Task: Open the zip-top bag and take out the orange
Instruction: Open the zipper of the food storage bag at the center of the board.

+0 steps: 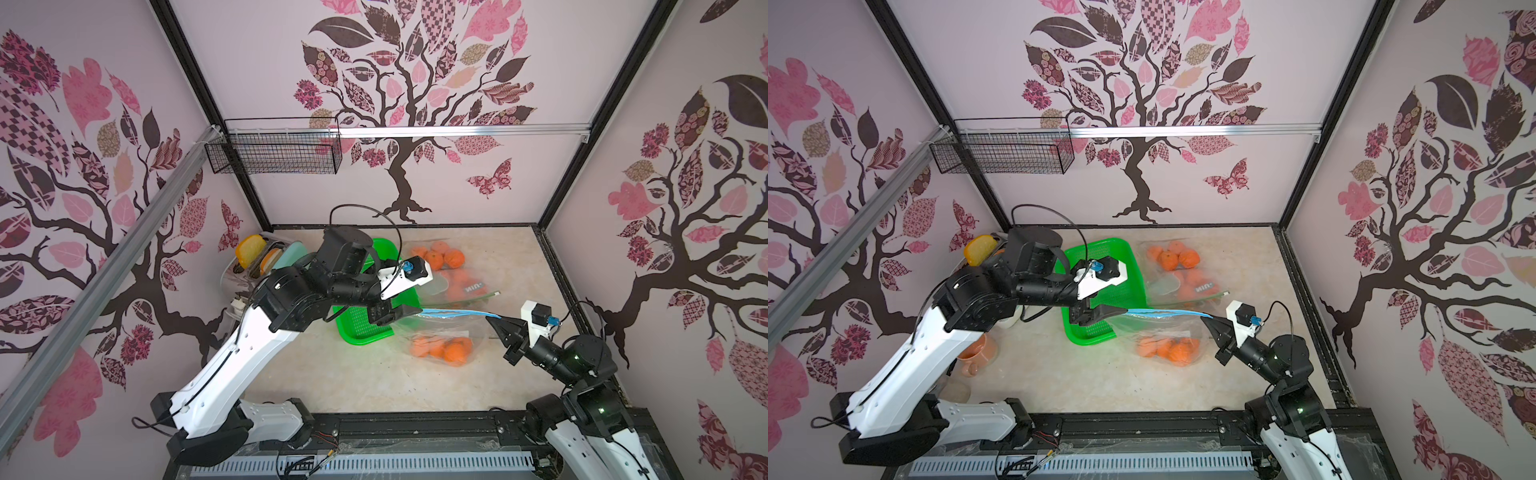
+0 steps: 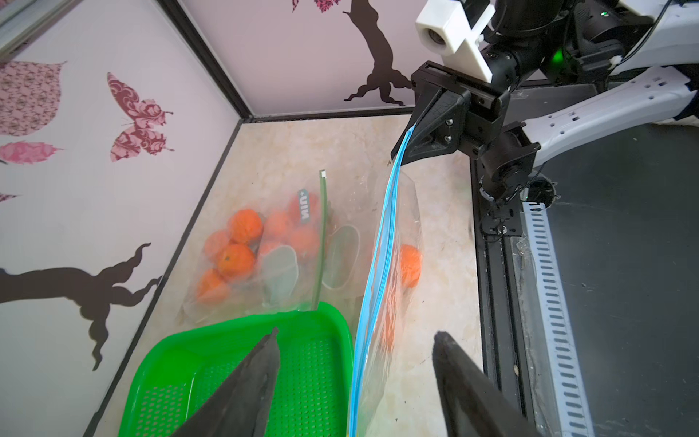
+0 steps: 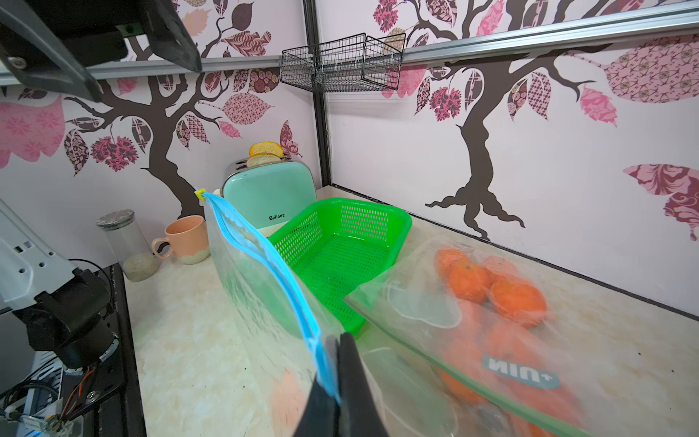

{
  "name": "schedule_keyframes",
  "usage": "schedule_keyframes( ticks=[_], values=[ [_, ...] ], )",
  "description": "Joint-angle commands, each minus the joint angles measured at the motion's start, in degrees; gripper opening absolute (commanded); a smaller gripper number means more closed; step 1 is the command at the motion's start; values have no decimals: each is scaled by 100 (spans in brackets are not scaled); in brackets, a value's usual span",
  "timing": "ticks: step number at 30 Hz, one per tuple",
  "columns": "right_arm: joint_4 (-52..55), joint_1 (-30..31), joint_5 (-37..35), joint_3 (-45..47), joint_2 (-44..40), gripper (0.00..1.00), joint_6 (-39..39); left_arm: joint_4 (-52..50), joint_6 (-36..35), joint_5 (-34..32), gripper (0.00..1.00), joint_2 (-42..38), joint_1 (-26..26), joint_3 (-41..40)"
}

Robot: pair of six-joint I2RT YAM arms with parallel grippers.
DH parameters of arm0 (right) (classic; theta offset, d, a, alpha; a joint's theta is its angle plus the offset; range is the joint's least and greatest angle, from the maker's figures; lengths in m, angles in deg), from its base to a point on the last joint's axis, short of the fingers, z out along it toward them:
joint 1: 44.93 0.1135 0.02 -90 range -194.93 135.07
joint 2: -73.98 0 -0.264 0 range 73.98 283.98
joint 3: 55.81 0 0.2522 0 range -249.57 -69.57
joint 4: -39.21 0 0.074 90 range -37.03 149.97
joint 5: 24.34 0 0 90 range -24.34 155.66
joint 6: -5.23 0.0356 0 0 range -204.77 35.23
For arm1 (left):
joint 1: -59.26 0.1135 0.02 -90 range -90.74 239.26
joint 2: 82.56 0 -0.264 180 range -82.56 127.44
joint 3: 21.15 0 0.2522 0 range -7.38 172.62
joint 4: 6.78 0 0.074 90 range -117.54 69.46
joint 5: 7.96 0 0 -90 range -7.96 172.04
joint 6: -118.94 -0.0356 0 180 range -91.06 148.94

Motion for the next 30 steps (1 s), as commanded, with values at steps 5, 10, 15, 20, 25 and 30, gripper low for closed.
schedule_keyframes(
  ticks=[5, 10, 15, 20, 25, 30],
  values=[
    [-147, 26, 177, 43, -84, 0, -72, -40, -166, -207, 61, 662, -340, -253],
    [-100, 51, 174, 60, -112, 0, -116, 129, -5, -377, 53, 922, -324, -205],
    [-51, 104, 143, 45, -117, 0, -212, 114, 42, -414, 48, 1068, -301, -134],
    [-42, 131, 136, 56, -125, 0, -249, 97, 33, -223, 40, 1104, -235, 24],
    [-24, 149, 142, 61, -124, 0, -258, 45, 97, -254, 20, 1243, -183, 66],
    [6, 156, 115, 25, -117, 0, -284, -39, 57, -79, 4, 1258, -182, -39]
  ],
)
